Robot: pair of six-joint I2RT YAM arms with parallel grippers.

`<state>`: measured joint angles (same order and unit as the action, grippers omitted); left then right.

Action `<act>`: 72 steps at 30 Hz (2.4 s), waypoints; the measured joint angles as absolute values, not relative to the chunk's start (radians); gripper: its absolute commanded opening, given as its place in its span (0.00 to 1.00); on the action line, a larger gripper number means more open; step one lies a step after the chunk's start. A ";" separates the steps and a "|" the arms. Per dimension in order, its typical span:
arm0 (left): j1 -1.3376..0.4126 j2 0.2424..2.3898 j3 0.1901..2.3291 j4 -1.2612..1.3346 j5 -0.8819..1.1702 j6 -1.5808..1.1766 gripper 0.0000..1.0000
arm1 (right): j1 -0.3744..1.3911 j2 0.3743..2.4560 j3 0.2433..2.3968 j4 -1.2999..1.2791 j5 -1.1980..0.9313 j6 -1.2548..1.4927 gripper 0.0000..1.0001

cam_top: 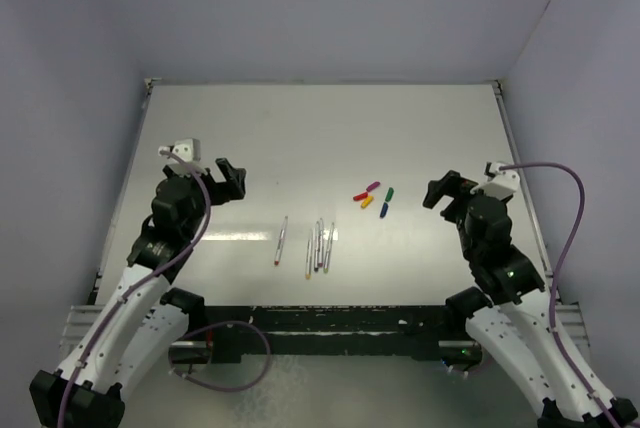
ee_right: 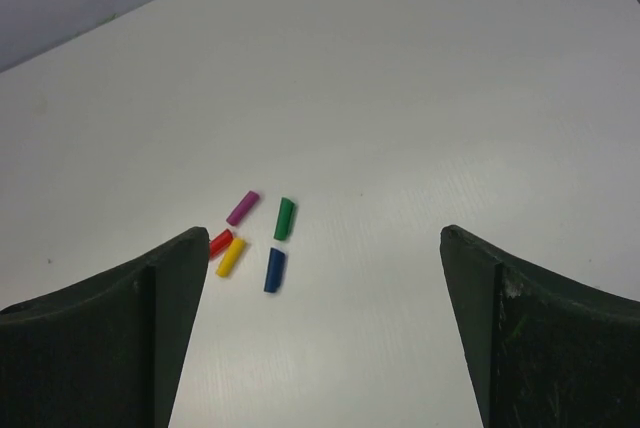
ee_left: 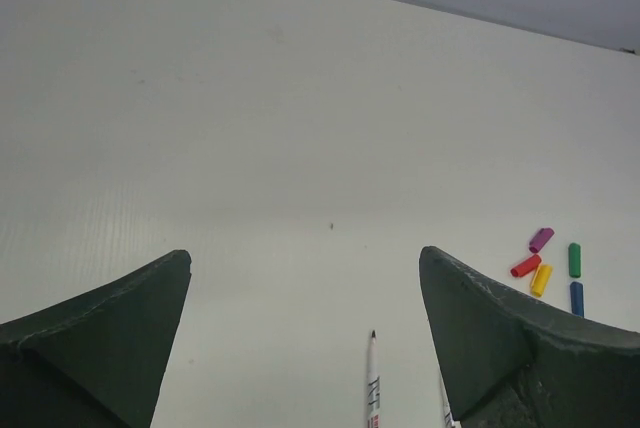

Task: Insert the pens into the pen caps

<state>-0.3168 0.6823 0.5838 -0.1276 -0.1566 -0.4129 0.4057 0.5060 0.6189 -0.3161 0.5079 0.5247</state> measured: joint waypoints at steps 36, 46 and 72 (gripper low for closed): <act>-0.339 0.961 0.641 -0.188 -0.122 -0.493 0.99 | 0.406 0.648 0.615 -0.266 0.478 0.575 1.00; -0.628 0.995 0.698 -0.200 -0.180 -0.479 0.99 | 0.405 0.621 0.564 -0.195 0.538 0.621 1.00; -0.716 1.234 0.817 -0.577 -0.267 -0.617 0.96 | 0.405 0.665 0.559 -0.205 0.596 0.607 1.00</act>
<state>-0.7158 1.2343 0.8165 -0.5774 -0.2668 -0.6170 0.4046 0.6655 0.5587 -0.2047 0.5964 0.6071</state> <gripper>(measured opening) 0.973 0.997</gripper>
